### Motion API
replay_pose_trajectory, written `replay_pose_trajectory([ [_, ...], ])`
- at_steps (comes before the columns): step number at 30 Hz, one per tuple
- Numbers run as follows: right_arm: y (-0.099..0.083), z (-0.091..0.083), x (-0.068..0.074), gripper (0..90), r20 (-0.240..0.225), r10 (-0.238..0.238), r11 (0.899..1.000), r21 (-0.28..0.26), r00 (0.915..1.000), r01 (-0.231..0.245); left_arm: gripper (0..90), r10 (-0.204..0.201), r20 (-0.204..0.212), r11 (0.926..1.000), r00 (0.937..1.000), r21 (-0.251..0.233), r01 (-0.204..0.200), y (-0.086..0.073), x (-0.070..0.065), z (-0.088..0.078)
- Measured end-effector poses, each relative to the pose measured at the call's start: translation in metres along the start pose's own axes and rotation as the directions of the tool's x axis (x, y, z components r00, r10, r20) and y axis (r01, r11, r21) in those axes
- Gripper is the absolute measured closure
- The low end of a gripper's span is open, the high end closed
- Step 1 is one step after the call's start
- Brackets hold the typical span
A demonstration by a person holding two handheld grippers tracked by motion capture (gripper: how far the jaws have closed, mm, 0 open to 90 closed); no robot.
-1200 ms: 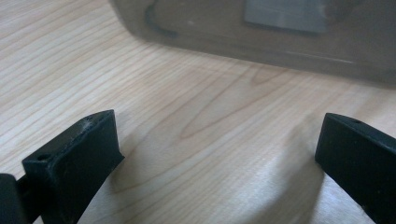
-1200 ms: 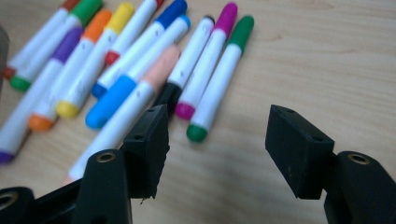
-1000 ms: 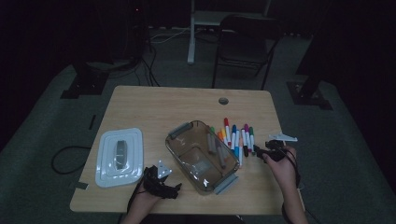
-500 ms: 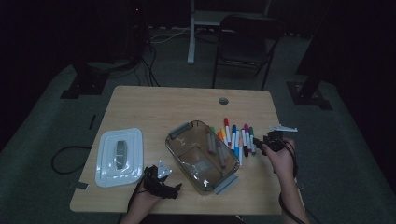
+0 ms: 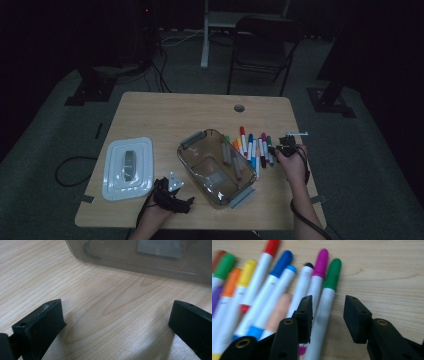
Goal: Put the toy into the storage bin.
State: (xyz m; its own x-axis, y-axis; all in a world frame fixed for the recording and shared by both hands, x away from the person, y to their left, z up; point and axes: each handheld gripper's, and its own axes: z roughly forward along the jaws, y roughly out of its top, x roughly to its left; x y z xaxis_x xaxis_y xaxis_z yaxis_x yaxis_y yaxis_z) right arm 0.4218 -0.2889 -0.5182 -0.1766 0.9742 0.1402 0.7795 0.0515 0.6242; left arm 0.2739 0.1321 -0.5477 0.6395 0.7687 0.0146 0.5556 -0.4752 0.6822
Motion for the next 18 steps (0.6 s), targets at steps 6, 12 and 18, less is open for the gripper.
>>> replay_pose_trajectory([
  [6,0.001,0.012,-0.003,66.4,0.052,-0.017,0.999,0.037,0.9985,0.016,0.5,0.0,0.0,1.0,1.0,0.0,0.0,0.0,0.0,0.0],
  [12,0.003,0.012,-0.003,76.3,0.091,-0.038,0.998,0.056,0.9951,0.033,0.5,0.0,0.0,1.0,1.0,0.0,0.0,0.0,0.0,0.0],
  [18,0.006,0.001,-0.006,76.6,0.071,0.006,0.999,0.052,0.9975,-0.01,0.5,-0.001,0.0,1.0,1.0,0.0,0.001,0.0,0.0,0.0],
])
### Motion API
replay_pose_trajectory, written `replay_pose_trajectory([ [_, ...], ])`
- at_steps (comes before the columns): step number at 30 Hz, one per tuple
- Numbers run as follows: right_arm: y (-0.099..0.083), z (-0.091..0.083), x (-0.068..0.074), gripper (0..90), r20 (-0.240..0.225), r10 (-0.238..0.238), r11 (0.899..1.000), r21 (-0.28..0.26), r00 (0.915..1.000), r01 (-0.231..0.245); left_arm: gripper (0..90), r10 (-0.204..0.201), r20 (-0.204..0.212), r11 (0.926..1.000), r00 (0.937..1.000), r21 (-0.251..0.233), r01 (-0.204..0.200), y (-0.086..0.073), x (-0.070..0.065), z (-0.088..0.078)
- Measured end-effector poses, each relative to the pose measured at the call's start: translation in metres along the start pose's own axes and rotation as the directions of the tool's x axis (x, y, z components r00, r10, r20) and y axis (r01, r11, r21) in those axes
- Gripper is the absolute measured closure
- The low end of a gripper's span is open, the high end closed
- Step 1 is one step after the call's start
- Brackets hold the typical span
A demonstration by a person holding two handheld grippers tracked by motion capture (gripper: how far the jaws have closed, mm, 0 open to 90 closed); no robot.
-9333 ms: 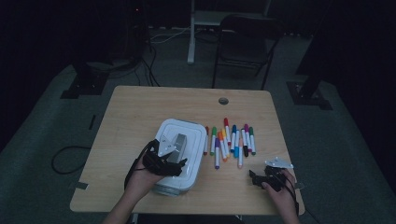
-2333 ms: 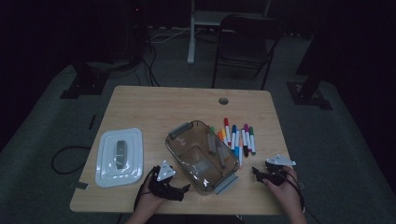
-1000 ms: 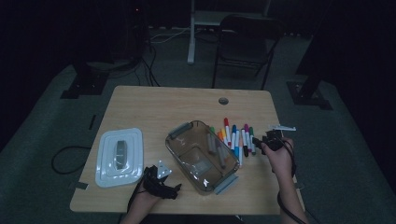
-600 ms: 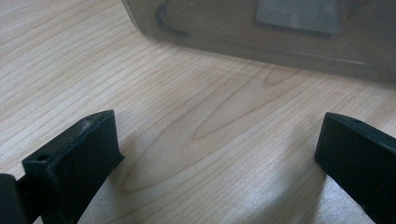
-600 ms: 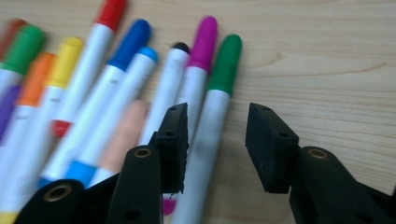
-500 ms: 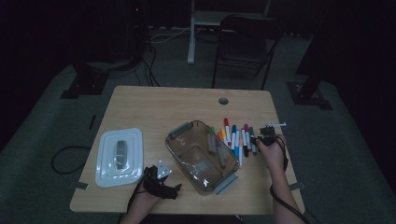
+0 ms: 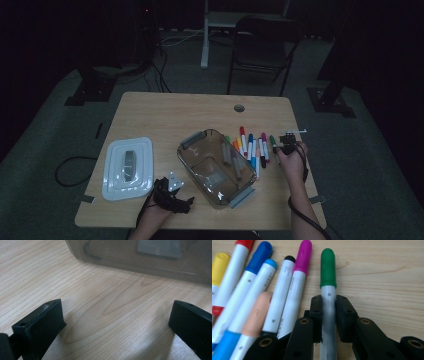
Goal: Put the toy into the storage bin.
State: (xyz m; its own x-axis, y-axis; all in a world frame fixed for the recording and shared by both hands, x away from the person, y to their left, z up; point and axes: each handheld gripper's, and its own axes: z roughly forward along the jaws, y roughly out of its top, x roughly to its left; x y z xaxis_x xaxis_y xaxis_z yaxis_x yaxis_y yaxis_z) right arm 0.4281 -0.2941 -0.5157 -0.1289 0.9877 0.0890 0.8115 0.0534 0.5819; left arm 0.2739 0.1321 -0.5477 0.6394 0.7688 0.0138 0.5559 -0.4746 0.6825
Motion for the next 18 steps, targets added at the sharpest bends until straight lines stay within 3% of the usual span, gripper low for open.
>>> replay_pose_trajectory([
  [8,0.006,-0.041,0.01,76.6,-0.076,-0.001,0.998,-0.061,0.9971,-0.004,0.5,0.0,-0.001,1.0,1.0,0.0,0.0,0.0,0.0,0.0],
  [14,0.011,-0.074,0.032,76.6,-0.106,-0.071,0.993,-0.098,0.9918,0.061,0.5,0.001,0.0,1.0,1.0,0.0,-0.001,0.0,0.0,0.0],
  [18,0.014,-0.097,0.05,76.6,-0.15,-0.103,0.988,-0.133,0.9833,0.083,0.5,0.002,-0.001,1.0,1.0,0.001,-0.002,0.0,0.0,0.0],
])
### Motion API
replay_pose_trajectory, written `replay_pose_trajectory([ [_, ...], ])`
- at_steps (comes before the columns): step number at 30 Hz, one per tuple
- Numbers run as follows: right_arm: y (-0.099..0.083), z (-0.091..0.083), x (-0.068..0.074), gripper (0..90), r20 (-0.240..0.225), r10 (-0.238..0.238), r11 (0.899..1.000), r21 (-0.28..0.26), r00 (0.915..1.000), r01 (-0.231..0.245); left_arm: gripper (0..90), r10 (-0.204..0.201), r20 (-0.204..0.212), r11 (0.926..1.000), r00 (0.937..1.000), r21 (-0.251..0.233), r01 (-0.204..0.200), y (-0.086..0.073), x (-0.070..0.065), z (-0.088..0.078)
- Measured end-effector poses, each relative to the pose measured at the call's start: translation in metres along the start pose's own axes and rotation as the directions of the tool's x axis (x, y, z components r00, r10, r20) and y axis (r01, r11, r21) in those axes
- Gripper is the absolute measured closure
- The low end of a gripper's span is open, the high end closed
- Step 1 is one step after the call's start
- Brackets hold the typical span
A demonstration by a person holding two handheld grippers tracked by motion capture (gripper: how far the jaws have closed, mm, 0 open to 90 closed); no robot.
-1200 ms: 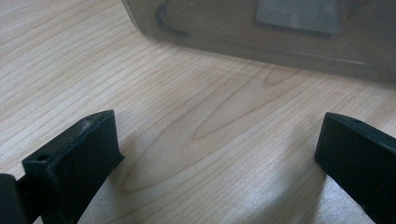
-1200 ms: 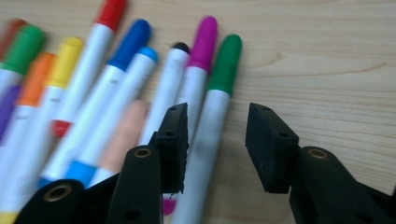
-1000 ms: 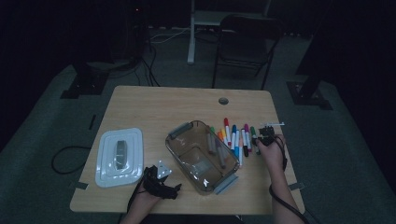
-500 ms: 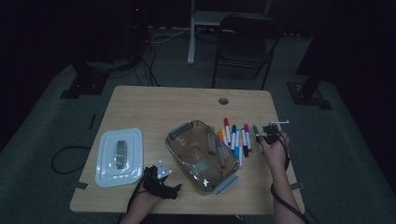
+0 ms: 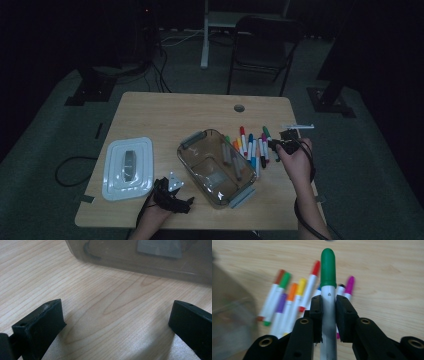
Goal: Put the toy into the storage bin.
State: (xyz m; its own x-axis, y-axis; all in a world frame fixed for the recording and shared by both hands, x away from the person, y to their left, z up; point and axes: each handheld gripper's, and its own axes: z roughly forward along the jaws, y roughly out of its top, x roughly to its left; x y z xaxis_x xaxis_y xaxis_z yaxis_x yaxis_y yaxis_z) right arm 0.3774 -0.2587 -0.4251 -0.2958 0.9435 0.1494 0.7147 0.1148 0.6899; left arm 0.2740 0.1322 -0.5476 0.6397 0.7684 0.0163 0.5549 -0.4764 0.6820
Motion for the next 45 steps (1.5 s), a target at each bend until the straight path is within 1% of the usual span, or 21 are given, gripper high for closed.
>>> replay_pose_trajectory([
  [3,0.003,-0.009,0.01,76.6,-0.03,-0.009,1.0,-0.013,0.9995,0.009,0.5,-0.002,0.0,1.0,1.0,-0.002,0.002,0.0,0.0,0.0],
  [4,0.006,-0.017,0.023,76.6,-0.052,-0.032,0.999,-0.029,0.9981,0.03,0.5,-0.002,0.0,1.0,1.0,-0.002,0.002,0.0,0.0,0.0],
  [6,0.009,-0.024,0.034,76.6,-0.081,-0.046,0.998,-0.043,0.9957,0.042,0.5,-0.002,0.0,1.0,1.0,-0.001,0.002,0.0,0.0,0.0],
  [8,0.011,-0.03,0.045,76.6,-0.1,-0.072,0.996,-0.052,0.9923,0.067,0.5,-0.002,0.0,1.0,1.0,-0.002,0.002,0.0,0.0,0.0],
  [11,0.014,-0.037,0.061,76.6,-0.136,-0.094,0.994,-0.06,0.9863,0.086,0.5,-0.001,0.001,1.0,1.0,0.0,0.001,0.0,0.0,0.0],
  [15,0.016,-0.039,0.082,76.6,-0.182,-0.127,0.991,-0.063,0.975,0.117,0.5,-0.002,0.001,1.0,1.0,-0.001,0.002,0.0,0.0,0.0],
  [19,0.017,-0.035,0.103,76.6,-0.224,-0.165,0.986,-0.04,0.9606,0.16,0.5,-0.001,0.001,1.0,1.0,0.0,0.001,0.0,0.0,0.0],
  [20,0.017,-0.035,0.103,76.6,-0.224,-0.165,0.986,-0.04,0.9606,0.16,0.5,-0.001,0.001,1.0,1.0,0.0,0.001,0.0,0.0,0.0],
  [21,0.018,-0.034,0.108,76.6,-0.237,-0.172,0.985,-0.038,0.9563,0.168,0.5,-0.002,0.001,1.0,1.0,0.0,0.002,0.0,0.0,0.0],
  [22,0.018,-0.031,0.117,76.6,-0.251,-0.187,0.982,-0.027,0.9498,0.186,0.5,-0.002,0.001,1.0,1.0,0.0,0.002,0.0,0.0,0.0],
  [23,0.018,-0.03,0.12,76.6,-0.256,-0.194,0.981,-0.023,0.9472,0.194,0.5,-0.001,0.001,1.0,1.0,0.0,0.001,0.0,0.0,0.0],
  [25,0.018,-0.026,0.129,76.6,-0.284,-0.198,0.979,-0.016,0.9382,0.202,0.5,-0.002,0.001,1.0,1.0,0.0,0.002,0.0,0.0,0.0],
  [27,0.017,-0.023,0.139,76.6,-0.299,-0.21,0.976,-0.009,0.9308,0.218,0.5,-0.001,0.001,1.0,1.0,0.0,0.001,0.0,0.0,0.0],
  [29,0.015,-0.019,0.149,76.5,-0.327,-0.219,0.972,0.009,0.9193,0.234,0.5,-0.001,0.001,1.0,1.0,0.0,0.001,0.0,0.0,0.0],
  [33,0.011,-0.009,0.165,76.5,-0.351,-0.241,0.962,0.037,0.9048,0.271,0.5,-0.001,0.002,1.0,1.0,0.001,0.001,0.0,0.0,0.0],
  [36,0.008,-0.001,0.174,76.5,-0.376,-0.239,0.957,0.062,0.8951,0.282,0.5,0.0,0.002,1.0,1.0,0.001,0.0,0.0,0.0,0.0],
  [38,0.006,0.003,0.179,76.5,-0.382,-0.245,0.952,0.077,0.8911,0.295,0.4,-0.001,0.001,1.0,1.0,-0.001,0.001,0.0,0.0,0.0],
  [39,0.006,0.003,0.179,76.5,-0.382,-0.245,0.952,0.077,0.8911,0.295,0.5,-0.001,0.001,1.0,1.0,-0.001,0.001,0.0,0.0,0.0],
  [40,0.004,0.007,0.182,76.5,-0.39,-0.241,0.95,0.09,0.8886,0.298,0.5,-0.001,0.001,1.0,1.0,-0.001,0.001,0.0,0.0,0.0],
  [41,0.002,0.014,0.186,76.5,-0.388,-0.247,0.945,0.108,0.8878,0.31,0.5,-0.001,0.001,1.0,1.0,0.0,0.001,0.0,0.0,0.0],
  [45,0.0,0.023,0.189,76.5,-0.392,-0.241,0.939,0.136,0.8877,0.315,0.4,-0.001,0.001,1.0,1.0,0.0,0.001,0.0,0.0,0.0],
])
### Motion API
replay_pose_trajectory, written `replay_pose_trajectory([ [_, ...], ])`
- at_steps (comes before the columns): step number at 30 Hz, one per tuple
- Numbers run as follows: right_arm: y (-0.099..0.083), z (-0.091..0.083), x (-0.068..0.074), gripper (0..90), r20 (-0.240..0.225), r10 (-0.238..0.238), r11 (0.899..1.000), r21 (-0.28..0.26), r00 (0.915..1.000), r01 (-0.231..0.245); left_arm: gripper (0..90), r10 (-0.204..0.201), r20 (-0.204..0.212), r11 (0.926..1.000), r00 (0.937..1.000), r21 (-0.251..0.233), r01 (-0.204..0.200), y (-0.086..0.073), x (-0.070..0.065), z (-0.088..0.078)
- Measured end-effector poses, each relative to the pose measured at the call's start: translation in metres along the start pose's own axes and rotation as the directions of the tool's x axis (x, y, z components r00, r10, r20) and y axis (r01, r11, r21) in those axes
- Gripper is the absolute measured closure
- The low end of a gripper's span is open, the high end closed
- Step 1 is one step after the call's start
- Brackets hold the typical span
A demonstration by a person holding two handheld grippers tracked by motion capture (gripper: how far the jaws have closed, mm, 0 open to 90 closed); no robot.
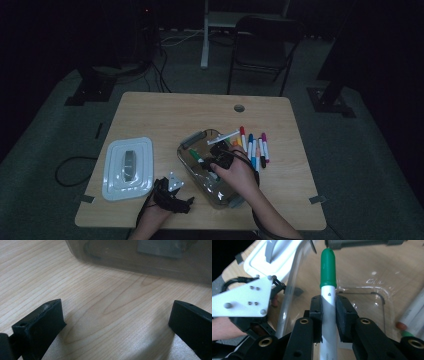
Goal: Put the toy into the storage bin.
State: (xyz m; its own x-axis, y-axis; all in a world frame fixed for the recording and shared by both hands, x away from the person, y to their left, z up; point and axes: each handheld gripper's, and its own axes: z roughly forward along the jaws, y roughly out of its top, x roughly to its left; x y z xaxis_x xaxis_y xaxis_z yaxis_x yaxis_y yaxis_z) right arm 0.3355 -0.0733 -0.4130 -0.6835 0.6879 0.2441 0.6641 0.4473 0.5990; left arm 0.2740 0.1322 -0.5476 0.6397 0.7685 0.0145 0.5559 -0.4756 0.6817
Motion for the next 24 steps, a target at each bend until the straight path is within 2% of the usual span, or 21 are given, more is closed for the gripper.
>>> replay_pose_trajectory([
  [5,0.0,0.017,-0.001,76.5,-0.018,0.007,0.998,0.056,0.9998,-0.006,0.5,0.0,0.001,1.0,1.0,0.001,0.0,0.0,0.0,0.0],
  [10,0.002,0.032,-0.005,76.5,-0.047,0.019,0.992,0.126,0.9987,-0.013,0.5,0.0,0.0,1.0,1.0,0.0,0.0,0.0,0.0,0.0],
  [12,0.003,0.037,-0.006,76.5,-0.049,0.018,0.988,0.153,0.9986,-0.01,0.5,0.0,0.0,1.0,1.0,0.0,0.0,0.0,0.0,0.0],
  [17,0.003,0.045,-0.007,76.5,-0.039,0.004,0.983,0.184,0.9992,0.004,0.5,0.0,0.0,1.0,1.0,0.0,0.0,0.0,0.0,0.0],
  [20,0.002,0.051,-0.006,76.4,-0.06,0.007,0.974,0.226,0.9982,0.007,0.4,0.0,0.0,1.0,1.0,0.0,0.0,0.0,0.0,0.0],
  [24,0.003,0.059,-0.006,76.5,-0.043,-0.004,0.964,0.265,0.9991,0.015,0.4,0.0,-0.001,1.0,1.0,-0.001,0.0,0.0,0.0,0.0],
])
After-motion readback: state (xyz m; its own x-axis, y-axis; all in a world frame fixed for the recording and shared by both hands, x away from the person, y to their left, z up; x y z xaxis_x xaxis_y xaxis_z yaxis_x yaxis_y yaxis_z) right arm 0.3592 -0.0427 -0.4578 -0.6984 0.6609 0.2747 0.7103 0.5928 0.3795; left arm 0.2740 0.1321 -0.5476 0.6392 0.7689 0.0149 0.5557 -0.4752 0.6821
